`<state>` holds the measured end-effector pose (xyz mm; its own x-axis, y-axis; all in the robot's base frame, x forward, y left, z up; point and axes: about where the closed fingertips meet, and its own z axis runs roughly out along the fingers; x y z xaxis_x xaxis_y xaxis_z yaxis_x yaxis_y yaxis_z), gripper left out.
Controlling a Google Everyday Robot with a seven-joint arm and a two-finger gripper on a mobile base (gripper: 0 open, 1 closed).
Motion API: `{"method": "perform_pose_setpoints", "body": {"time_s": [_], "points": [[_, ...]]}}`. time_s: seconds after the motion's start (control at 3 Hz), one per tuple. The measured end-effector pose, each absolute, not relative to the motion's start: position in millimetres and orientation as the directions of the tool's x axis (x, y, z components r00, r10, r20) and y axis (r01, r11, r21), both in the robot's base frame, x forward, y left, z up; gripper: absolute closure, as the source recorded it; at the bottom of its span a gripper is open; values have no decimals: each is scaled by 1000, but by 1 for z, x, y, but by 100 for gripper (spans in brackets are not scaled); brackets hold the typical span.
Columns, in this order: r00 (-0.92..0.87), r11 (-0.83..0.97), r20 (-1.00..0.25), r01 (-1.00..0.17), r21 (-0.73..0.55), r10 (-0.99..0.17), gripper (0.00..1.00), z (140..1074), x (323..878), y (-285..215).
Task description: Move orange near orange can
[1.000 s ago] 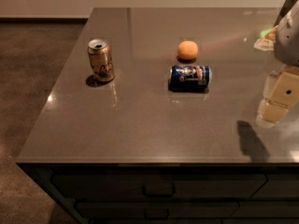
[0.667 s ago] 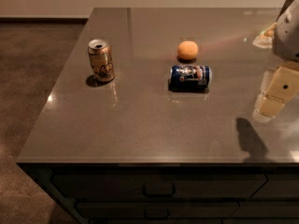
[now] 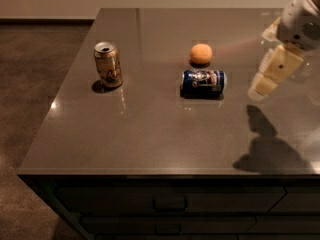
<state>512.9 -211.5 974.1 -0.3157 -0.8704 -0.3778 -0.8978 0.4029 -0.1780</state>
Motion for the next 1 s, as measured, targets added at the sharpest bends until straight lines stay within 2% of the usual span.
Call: {"method": "perform_pose_setpoints", "body": {"time_s": [1.0], "points": [[-566,678,-498,-732,-64,-657,0,943,636,-171]]}}
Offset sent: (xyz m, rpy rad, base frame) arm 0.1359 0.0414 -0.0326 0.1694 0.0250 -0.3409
